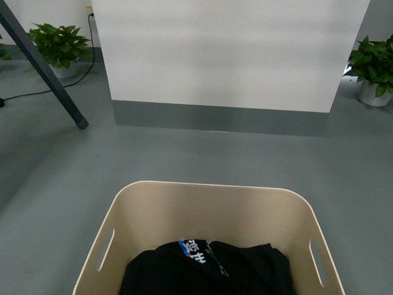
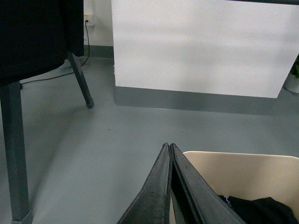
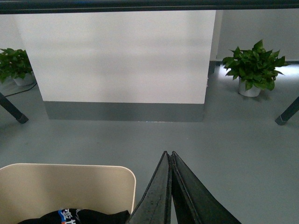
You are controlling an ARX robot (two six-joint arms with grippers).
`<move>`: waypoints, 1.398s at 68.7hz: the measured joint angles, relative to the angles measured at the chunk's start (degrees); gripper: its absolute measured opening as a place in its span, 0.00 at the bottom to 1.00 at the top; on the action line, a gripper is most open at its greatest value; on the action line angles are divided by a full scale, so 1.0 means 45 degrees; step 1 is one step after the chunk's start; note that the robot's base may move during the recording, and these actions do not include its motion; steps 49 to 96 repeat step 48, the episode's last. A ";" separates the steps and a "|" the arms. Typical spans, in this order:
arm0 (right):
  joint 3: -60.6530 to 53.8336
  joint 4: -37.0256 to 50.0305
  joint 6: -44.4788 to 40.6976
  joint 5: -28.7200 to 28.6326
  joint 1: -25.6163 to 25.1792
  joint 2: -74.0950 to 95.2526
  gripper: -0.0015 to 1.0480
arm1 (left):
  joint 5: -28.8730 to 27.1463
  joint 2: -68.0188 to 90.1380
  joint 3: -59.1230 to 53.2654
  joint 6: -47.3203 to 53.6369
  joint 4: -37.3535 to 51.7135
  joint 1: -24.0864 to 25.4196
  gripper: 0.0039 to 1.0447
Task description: Move hamper under clothes hanger
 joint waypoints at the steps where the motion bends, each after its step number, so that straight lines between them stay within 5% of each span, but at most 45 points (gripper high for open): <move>1: 0.0000 -0.0005 0.0000 0.0005 0.0000 0.0000 0.02 | 0.0000 0.0000 0.0000 -0.0005 0.0000 0.0000 0.03; 26: 0.0000 0.0000 -0.0019 0.0005 0.0000 0.0000 0.03 | 0.0000 0.0000 0.0000 -0.0019 0.0000 0.0000 0.03; 48: 0.0000 -0.0005 -0.0010 0.0000 0.0000 0.0000 0.55 | 0.0000 0.0000 0.0000 -0.0015 0.0000 0.0000 0.56; 96: 0.0000 -0.0005 -0.0010 0.0000 0.0000 0.0000 0.55 | 0.0000 0.0000 0.0000 -0.0015 0.0000 0.0000 0.56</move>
